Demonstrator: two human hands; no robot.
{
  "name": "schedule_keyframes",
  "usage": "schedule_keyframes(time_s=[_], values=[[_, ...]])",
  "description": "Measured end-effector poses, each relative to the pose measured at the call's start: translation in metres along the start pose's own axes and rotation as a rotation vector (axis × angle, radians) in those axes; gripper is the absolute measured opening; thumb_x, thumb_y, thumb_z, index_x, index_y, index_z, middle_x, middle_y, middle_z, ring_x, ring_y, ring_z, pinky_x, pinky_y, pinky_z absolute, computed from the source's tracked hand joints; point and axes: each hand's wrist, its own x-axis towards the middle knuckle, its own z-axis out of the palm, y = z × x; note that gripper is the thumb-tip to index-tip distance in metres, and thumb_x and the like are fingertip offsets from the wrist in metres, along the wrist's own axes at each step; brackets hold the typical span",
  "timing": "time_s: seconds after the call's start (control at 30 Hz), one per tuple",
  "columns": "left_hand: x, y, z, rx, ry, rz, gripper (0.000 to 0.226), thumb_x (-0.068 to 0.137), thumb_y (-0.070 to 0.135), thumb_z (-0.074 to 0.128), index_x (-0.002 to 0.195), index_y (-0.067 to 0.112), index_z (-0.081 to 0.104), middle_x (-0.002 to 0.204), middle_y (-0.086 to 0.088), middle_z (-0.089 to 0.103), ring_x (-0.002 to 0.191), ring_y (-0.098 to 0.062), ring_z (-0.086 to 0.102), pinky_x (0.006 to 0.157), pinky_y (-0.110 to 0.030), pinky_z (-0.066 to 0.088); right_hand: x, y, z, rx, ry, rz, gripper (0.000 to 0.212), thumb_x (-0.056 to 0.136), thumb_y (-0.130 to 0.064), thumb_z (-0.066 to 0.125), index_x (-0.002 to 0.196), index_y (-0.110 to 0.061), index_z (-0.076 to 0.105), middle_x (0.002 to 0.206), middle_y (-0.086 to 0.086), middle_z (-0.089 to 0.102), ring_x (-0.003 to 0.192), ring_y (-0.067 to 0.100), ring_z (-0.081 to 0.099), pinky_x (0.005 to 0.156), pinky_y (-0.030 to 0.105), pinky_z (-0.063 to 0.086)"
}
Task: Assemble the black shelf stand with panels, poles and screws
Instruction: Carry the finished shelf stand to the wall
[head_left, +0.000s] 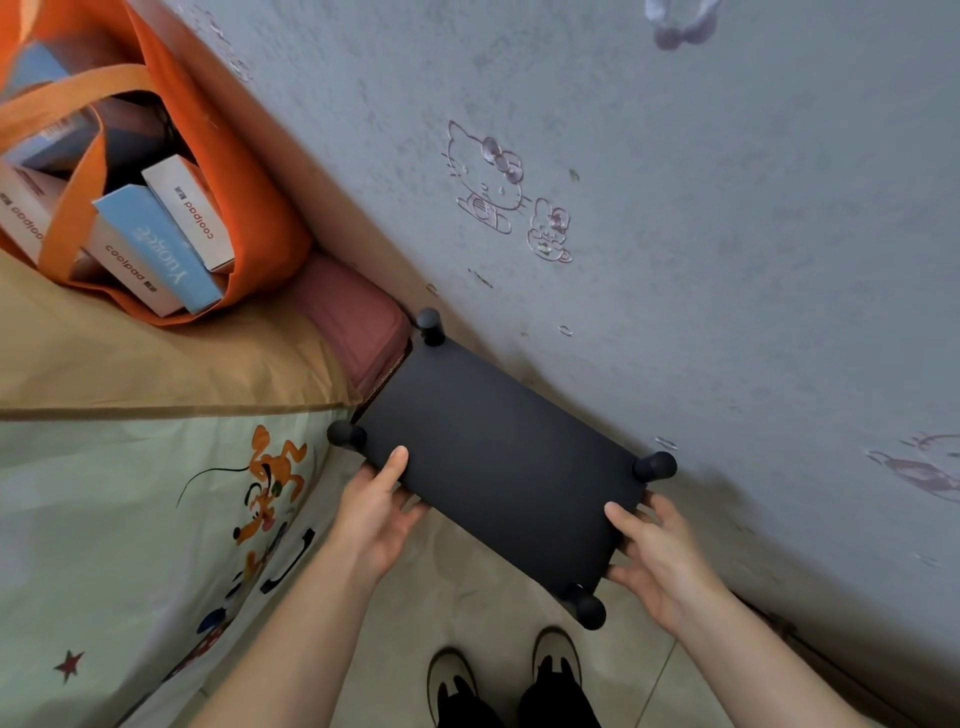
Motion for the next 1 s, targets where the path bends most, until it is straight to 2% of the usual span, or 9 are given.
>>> schedule_keyframes(time_s=[0.23,0.4,0.53,0.7,0.8,0.9,0.97,1.0], values=[[0.019,0.023,0.005,0.025,-0.002,0.042,0.041,0.102,0.015,0.054,0.143,0.011,0.049,0.137,-0.006,0.062,0.123,-0.025,0.060,0.085,-0.037,0.052,0.012,-0.008,0.018,0.050,-0.050,-0.027,0.041,0.096,0.000,0.057,0.133,-0.017,0.047,0.129,0.008,0.061,0.117,0.031,0.059,0.076,0.063,0.055],[0.030,0.037,0.006,0.016,-0.006,0.060,0.041,0.103,0.014,0.052,0.144,0.013,0.048,0.131,-0.002,0.065,0.117,-0.022,0.062,0.081,-0.035,0.053,0.021,-0.015,0.035,0.041,-0.078,-0.046,0.043,0.096,-0.001,0.057,0.135,-0.017,0.046,0.129,0.005,0.061,0.117,0.029,0.060,0.082,0.068,0.052],[0.036,0.040,0.003,0.015,-0.007,0.079,0.042,0.104,0.014,0.051,0.145,0.013,0.047,0.132,0.000,0.064,0.119,-0.023,0.061,0.084,-0.039,0.053,0.025,-0.023,0.042,-0.060,-0.069,-0.107,0.040,0.096,-0.005,0.061,0.132,-0.017,0.048,0.124,0.002,0.063,0.113,0.027,0.062,0.079,0.060,0.057],[0.031,0.034,0.004,0.031,0.029,0.105,0.043,0.104,0.014,0.050,0.146,0.013,0.044,0.139,-0.003,0.059,0.115,-0.023,0.062,0.083,-0.037,0.053,0.027,-0.037,0.034,-0.360,-0.027,-0.124,0.029,0.092,-0.013,0.067,0.120,-0.011,0.059,0.120,0.007,0.067,0.105,0.023,0.066,0.081,0.050,0.059],[0.027,0.031,0.002,0.029,0.019,0.096,0.043,0.105,0.014,0.049,0.147,0.018,0.042,0.139,0.001,0.058,0.113,-0.024,0.062,0.079,-0.041,0.054,0.024,-0.055,0.033,-0.372,-0.031,-0.103,0.035,0.092,-0.026,0.068,0.122,-0.009,0.061,0.112,0.005,0.069,0.099,0.025,0.069,0.079,0.049,0.058],[0.021,0.026,-0.001,0.061,-0.018,0.071,0.048,0.103,0.014,0.052,0.150,0.020,0.040,0.127,0.004,0.067,0.116,-0.029,0.065,0.083,-0.052,0.056,0.024,-0.070,0.033,-0.343,-0.046,-0.069,0.046,0.088,-0.043,0.070,0.123,-0.016,0.058,0.116,0.008,0.068,0.098,0.031,0.070,0.079,0.049,0.057],[0.014,0.020,-0.001,0.109,-0.060,0.058,0.046,0.103,0.013,0.053,0.146,0.022,0.044,0.119,0.006,0.072,0.114,-0.031,0.067,0.088,-0.057,0.055,0.025,-0.074,0.036,-0.302,-0.031,-0.051,0.052,0.087,-0.045,0.070,0.126,-0.013,0.057,0.120,0.012,0.066,0.098,0.033,0.069,0.083,0.053,0.057],[0.012,0.017,-0.001,0.118,-0.084,0.055,0.043,0.103,0.013,0.052,0.144,0.023,0.046,0.122,0.004,0.072,0.112,-0.030,0.069,0.088,-0.057,0.055,0.026,-0.075,0.039,-0.272,-0.025,-0.053,0.049,0.089,-0.043,0.069,0.124,-0.011,0.058,0.120,0.013,0.065,0.098,0.034,0.068,0.086,0.055,0.056]])
